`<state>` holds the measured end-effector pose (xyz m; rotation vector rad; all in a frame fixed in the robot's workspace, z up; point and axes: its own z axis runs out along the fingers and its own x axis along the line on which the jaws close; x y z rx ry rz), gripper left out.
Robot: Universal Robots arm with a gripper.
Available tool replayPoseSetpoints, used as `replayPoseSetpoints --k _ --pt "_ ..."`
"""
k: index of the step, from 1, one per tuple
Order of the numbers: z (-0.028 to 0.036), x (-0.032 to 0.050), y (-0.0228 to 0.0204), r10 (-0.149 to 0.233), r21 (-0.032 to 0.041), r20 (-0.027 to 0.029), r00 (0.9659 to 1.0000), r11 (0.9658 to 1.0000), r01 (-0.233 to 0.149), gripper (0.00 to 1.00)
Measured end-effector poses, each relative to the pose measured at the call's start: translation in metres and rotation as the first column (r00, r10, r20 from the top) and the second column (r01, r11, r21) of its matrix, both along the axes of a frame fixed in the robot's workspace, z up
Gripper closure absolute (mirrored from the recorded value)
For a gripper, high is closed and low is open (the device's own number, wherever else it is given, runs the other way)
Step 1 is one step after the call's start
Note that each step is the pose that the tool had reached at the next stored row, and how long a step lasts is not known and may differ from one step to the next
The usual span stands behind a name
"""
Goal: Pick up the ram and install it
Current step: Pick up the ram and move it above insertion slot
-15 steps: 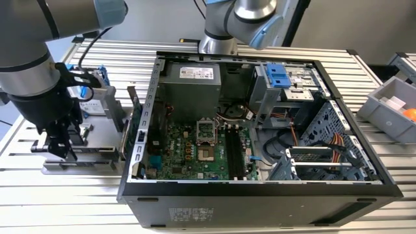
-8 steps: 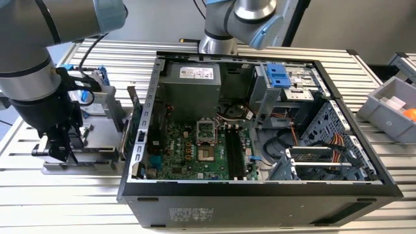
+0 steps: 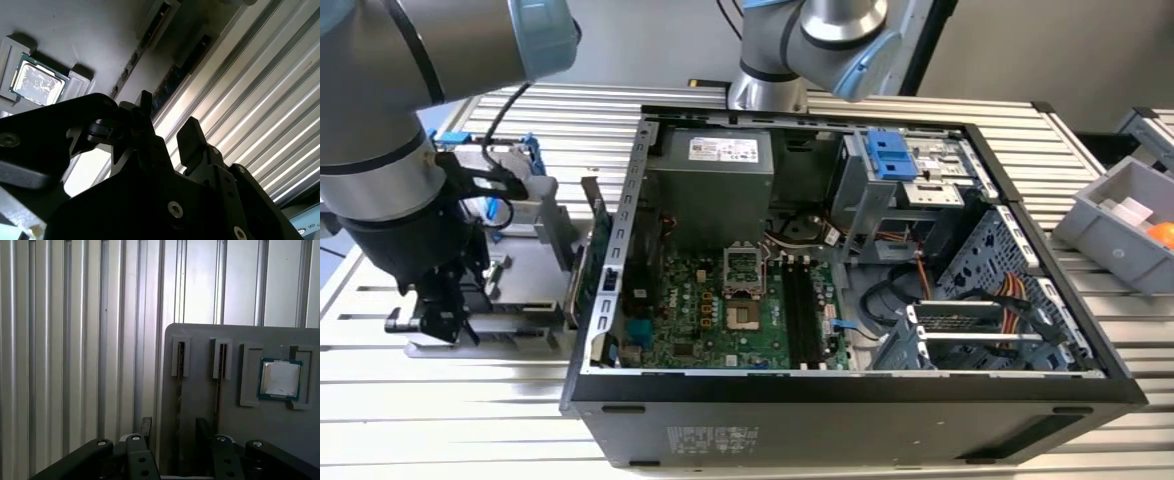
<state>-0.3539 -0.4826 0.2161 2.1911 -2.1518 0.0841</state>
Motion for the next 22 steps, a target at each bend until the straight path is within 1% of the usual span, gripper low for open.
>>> replayPoseSetpoints --k 13,22 --pt "-0.0142 0.0001 0.0000 -0.020 0.0002 0.0001 0.9998 0.9998 0.020 0.00" --pt "-0.0211 0.0001 0.0001 -0.027 0.0015 0.0001 0.9996 0.9996 0.027 0.00"
